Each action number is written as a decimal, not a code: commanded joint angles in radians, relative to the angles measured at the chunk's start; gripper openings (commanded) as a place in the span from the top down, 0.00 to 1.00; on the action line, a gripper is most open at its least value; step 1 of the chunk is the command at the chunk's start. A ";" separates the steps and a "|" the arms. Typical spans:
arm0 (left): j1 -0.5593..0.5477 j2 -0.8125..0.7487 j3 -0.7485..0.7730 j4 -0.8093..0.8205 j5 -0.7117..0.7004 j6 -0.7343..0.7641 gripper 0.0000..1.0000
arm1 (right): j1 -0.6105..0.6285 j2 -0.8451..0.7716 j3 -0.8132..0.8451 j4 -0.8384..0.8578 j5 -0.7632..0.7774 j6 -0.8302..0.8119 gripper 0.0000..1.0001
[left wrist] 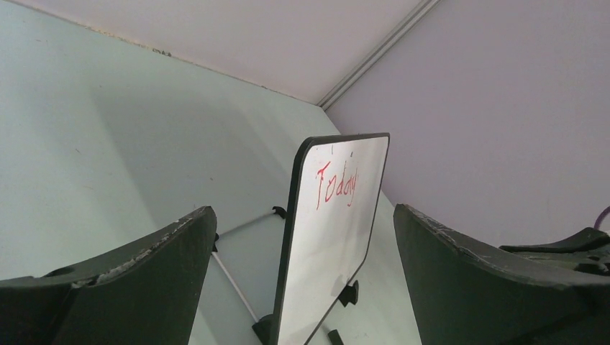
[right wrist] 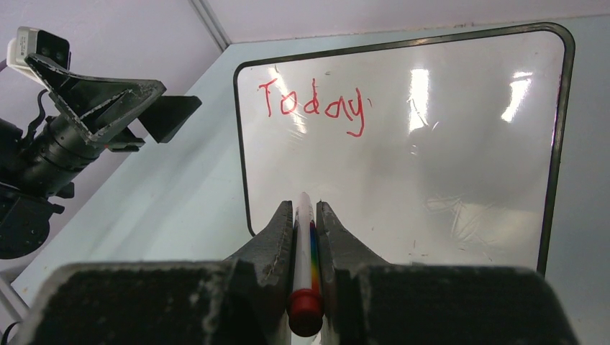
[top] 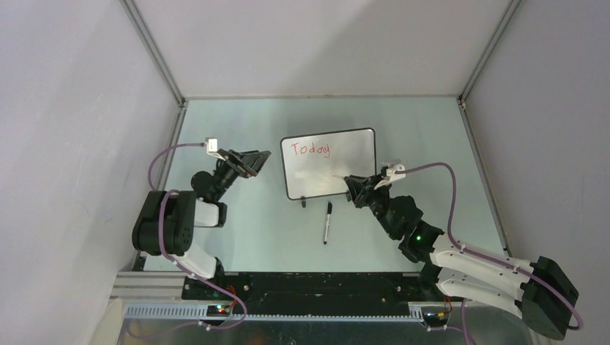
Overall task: Write a sentence on the whiteboard
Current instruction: Hold the whiteboard on the whiteboard stand.
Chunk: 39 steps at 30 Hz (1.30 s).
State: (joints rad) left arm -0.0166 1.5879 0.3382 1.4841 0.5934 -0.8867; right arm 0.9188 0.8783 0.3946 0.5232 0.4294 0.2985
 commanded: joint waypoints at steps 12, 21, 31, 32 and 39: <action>0.014 0.007 0.199 -0.208 0.137 0.001 0.01 | -0.006 -0.010 -0.001 0.055 0.005 -0.011 1.00; -0.026 -0.356 0.260 -0.971 -0.150 0.432 0.00 | -0.010 -0.004 -0.001 0.057 0.006 -0.014 1.00; 0.006 -0.199 0.312 -0.547 0.055 0.213 0.01 | -0.019 0.004 -0.002 0.064 0.002 -0.017 1.00; 0.010 -0.156 0.280 -0.488 0.075 0.168 0.01 | -0.019 0.002 -0.002 0.063 0.001 -0.015 1.00; 0.049 0.095 0.258 0.031 0.251 -0.088 0.01 | -0.021 0.003 -0.001 0.059 -0.006 -0.009 1.00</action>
State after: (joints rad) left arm 0.0017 1.5791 0.5587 1.1015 0.6830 -0.7643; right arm 0.9009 0.8810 0.3908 0.5369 0.4282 0.2947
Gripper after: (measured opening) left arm 0.994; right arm 0.151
